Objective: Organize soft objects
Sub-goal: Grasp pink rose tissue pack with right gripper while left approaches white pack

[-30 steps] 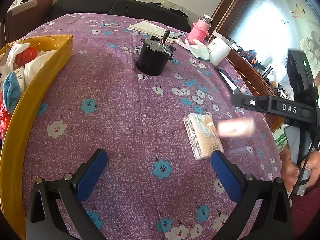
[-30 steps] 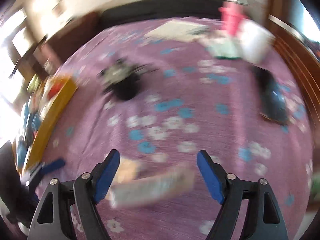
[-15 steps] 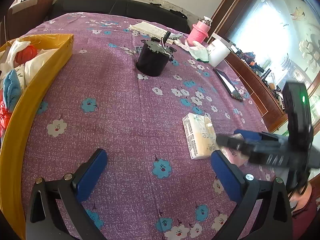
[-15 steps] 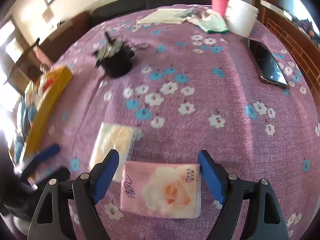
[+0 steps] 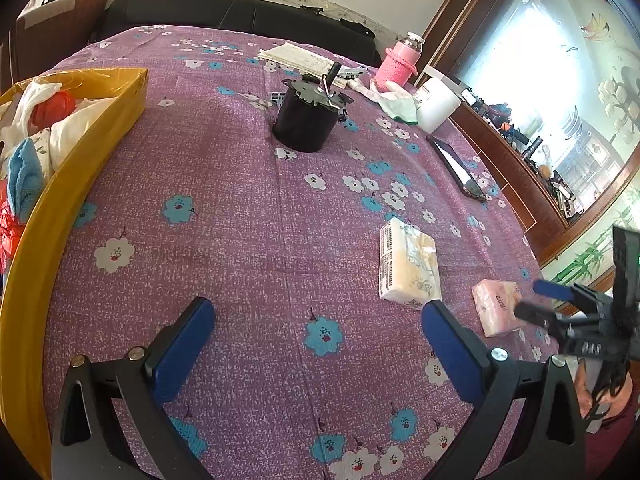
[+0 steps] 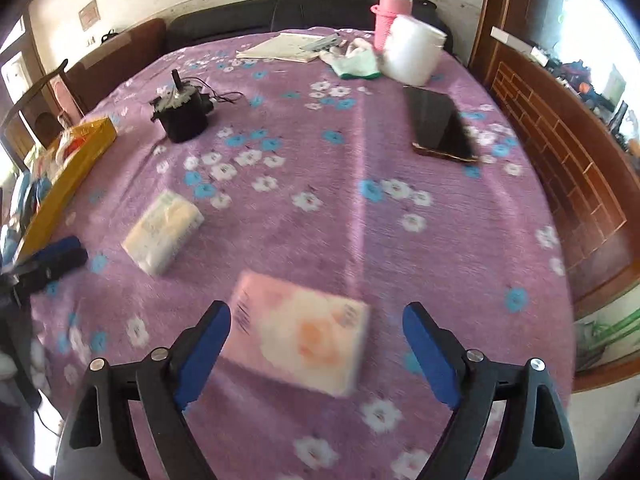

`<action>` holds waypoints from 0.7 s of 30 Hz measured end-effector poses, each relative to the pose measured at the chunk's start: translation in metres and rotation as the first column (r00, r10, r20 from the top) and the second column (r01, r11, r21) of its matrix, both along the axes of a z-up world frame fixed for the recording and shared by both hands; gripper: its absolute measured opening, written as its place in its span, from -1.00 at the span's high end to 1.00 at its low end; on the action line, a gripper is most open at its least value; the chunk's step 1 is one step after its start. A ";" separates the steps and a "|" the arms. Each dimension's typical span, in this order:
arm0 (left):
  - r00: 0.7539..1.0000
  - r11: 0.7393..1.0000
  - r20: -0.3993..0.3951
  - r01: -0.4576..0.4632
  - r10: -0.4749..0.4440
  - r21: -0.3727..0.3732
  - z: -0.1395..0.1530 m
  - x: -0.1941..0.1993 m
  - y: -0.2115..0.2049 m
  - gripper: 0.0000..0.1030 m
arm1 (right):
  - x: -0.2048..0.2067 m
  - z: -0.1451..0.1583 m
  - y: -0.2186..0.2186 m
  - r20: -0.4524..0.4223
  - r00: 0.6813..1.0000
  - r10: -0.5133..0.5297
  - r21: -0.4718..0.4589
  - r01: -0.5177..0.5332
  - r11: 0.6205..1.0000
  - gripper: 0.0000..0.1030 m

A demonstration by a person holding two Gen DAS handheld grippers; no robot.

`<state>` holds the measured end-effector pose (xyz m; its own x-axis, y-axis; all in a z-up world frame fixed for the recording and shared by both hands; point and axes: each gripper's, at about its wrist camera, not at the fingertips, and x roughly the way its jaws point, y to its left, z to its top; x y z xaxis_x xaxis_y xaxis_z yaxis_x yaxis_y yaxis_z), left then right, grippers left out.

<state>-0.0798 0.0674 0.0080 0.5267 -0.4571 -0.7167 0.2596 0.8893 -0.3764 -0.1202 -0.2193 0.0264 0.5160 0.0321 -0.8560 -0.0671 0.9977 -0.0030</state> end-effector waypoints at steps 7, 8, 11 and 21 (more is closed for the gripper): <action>1.000 1.000 0.000 0.000 0.000 0.015 -0.001 -0.001 -0.002 -0.99 | -0.009 -0.024 0.028 -0.028 0.998 0.052 -0.199 -0.057 0.978 -0.71; 1.000 1.000 0.000 0.000 0.000 0.017 -0.001 -0.001 -0.002 -0.99 | -0.002 -0.025 0.029 -0.028 0.999 0.043 -0.213 -0.048 0.976 -0.59; 1.000 1.000 0.000 0.001 -0.001 0.022 -0.001 -0.001 -0.003 -0.99 | 0.028 -0.022 0.020 -0.009 1.000 -0.010 -0.169 0.009 0.986 -0.51; 1.000 0.998 0.002 0.002 -0.002 0.057 -0.002 -0.001 -0.007 -0.99 | 0.043 -0.008 -0.042 -0.031 0.976 -0.213 0.195 0.215 0.957 -0.72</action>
<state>-0.0808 0.0599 0.0065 0.5273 -0.4165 -0.7406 0.2617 0.9089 -0.3248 -0.0773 -0.2618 0.0185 0.5208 0.0896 -0.8490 0.1493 0.9696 0.1939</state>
